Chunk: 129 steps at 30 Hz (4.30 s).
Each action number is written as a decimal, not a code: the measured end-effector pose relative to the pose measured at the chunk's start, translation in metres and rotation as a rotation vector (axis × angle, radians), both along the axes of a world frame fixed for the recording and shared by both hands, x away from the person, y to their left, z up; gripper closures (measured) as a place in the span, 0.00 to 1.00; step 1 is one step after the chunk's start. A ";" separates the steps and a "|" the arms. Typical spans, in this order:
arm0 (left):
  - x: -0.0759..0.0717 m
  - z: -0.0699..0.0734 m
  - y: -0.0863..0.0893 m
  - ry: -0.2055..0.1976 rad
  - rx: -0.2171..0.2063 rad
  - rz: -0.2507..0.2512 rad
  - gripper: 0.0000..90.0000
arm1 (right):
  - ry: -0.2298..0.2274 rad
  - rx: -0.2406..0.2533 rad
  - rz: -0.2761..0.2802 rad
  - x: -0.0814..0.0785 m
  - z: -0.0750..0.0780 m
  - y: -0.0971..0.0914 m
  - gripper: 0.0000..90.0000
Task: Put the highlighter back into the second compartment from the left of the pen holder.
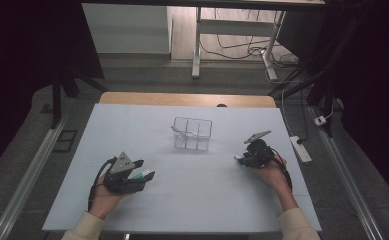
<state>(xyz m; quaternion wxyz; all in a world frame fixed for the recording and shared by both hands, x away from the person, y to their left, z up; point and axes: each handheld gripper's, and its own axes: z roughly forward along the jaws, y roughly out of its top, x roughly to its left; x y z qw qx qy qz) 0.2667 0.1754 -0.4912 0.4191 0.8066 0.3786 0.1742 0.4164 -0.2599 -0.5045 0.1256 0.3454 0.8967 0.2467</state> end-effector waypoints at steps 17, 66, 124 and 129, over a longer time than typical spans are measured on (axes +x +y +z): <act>0.003 -0.003 -0.011 0.006 0.030 -0.029 0.41 | -0.002 0.023 0.002 -0.005 -0.001 0.001 0.86; 0.004 -0.003 -0.006 0.005 0.028 -0.016 0.42 | -0.090 0.195 -0.025 -0.014 0.029 -0.009 0.86; 0.008 -0.005 -0.017 0.006 0.066 -0.050 0.41 | -0.208 0.201 0.098 -0.040 0.048 0.028 0.86; 0.008 -0.005 -0.017 0.007 0.066 -0.050 0.41 | -0.212 0.204 0.102 -0.041 0.049 0.029 0.86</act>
